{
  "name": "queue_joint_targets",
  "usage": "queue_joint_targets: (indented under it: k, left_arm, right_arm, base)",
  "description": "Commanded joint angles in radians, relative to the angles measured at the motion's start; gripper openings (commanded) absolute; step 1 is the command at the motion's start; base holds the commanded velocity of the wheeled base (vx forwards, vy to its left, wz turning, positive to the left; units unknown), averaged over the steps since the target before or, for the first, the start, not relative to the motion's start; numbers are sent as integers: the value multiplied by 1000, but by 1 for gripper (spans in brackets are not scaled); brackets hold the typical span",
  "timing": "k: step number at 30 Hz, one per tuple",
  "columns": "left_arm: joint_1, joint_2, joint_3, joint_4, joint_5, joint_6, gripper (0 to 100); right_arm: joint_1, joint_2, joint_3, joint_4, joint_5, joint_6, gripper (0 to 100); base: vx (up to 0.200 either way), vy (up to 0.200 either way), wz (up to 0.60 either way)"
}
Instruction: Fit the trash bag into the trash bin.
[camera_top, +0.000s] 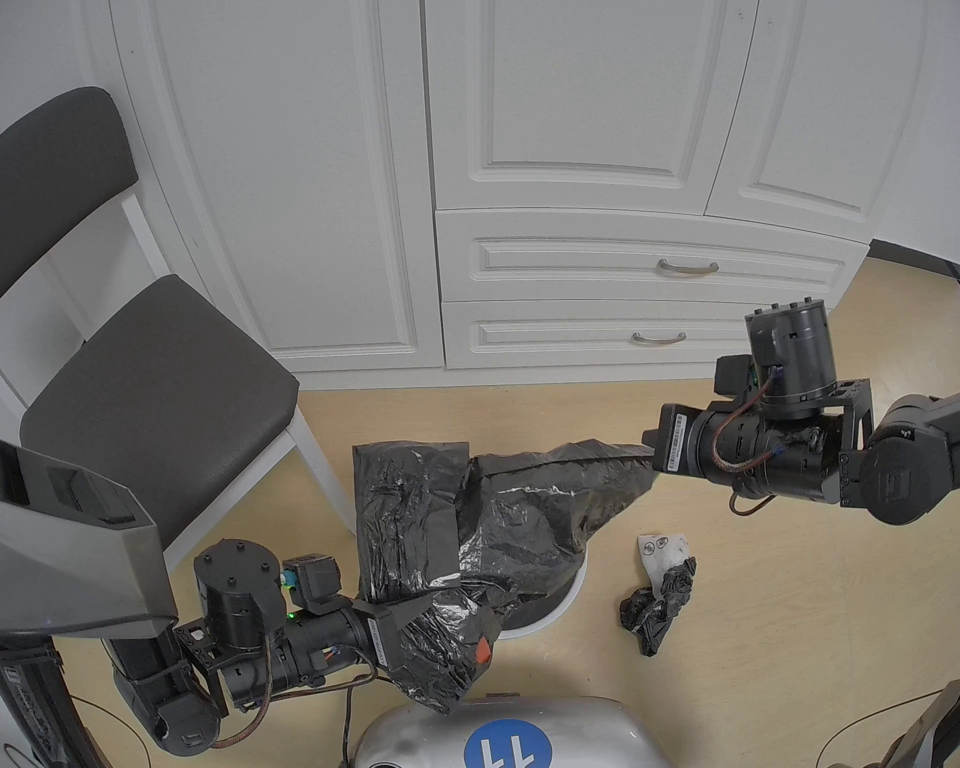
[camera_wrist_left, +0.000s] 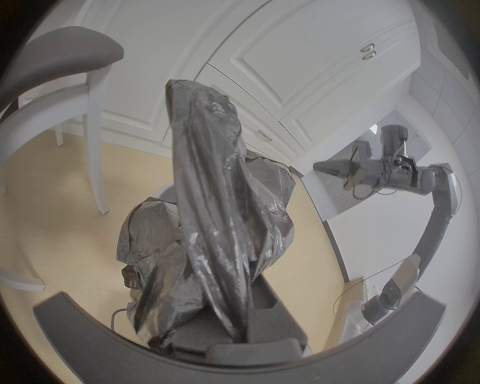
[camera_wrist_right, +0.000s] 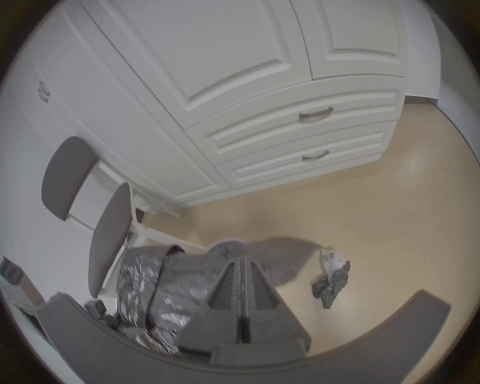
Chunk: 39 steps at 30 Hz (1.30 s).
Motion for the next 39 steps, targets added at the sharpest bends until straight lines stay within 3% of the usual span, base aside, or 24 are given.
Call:
queue_joint_targets:
  k: [1,5,11,20,25,39]
  left_arm:
    - [28,2,-5,0,-3,1,0]
    - [29,2,-2,0,-3,2,0]
    - [29,4,5,0,-6,5,0]
    - [31,5,5,0,-4,5,0]
    - [36,7,2,0,-4,5,0]
    - [39,50,-16,0,2,7,0]
  right_arm:
    - [-4,24,24,1,14,-21,0]
    - [-12,36,35,0,16,-60,0]
    - [-23,93,3,-14,16,-46,0]
    - [-4,309,-29,-281,-3,45,0]
    - [23,387,-38,-301,-1,49,0]
    - [97,628,-152,-368,-1,195,0]
  base:
    - [0,0,0]
    - [0,0,0]
    - [0,0,0]
    - [0,0,0]
    - [0,0,0]
    - [0,0,0]
